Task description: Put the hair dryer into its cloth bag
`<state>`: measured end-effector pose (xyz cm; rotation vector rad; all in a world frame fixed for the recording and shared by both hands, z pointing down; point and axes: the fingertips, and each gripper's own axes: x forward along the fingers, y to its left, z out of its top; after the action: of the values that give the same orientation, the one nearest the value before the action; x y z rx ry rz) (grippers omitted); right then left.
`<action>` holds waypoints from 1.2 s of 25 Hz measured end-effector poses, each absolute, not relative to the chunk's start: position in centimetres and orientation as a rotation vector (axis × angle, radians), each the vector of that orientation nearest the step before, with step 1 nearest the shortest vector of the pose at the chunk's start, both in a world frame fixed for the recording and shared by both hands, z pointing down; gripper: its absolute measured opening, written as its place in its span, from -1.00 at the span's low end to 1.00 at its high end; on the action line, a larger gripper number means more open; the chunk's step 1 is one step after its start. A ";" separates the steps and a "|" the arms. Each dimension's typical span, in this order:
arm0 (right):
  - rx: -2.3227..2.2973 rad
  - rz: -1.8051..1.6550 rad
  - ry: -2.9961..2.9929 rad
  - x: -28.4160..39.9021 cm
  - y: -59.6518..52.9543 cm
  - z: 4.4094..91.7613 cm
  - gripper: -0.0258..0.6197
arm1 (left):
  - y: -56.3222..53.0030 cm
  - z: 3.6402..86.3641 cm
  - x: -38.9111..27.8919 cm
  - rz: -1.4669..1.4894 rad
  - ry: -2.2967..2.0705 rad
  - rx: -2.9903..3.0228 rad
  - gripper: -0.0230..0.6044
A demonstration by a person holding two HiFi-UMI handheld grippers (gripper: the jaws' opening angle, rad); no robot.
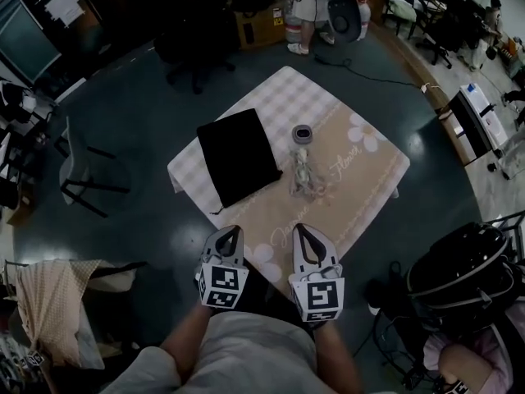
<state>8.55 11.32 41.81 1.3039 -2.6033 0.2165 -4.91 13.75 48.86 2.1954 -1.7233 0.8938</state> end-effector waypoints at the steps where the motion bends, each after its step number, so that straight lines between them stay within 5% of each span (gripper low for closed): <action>1: 1.310 0.222 -2.591 8.6 10.8 42.2 -0.87 | 13.0 49.3 -5.1 0.914 -1.706 2.203 -0.91; 27: 1.329 0.349 -2.394 6.1 2.3 48.0 -0.87 | 4.3 61.9 -8.8 1.527 -1.342 2.193 -0.90; 30: 1.322 0.350 -2.383 6.0 2.0 48.1 -0.87 | 4.2 62.9 -8.9 1.555 -1.296 2.187 -0.69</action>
<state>5.99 2.03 48.14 1.3218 -2.3835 0.3500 -8.85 4.17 62.88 2.1869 -1.2962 1.5549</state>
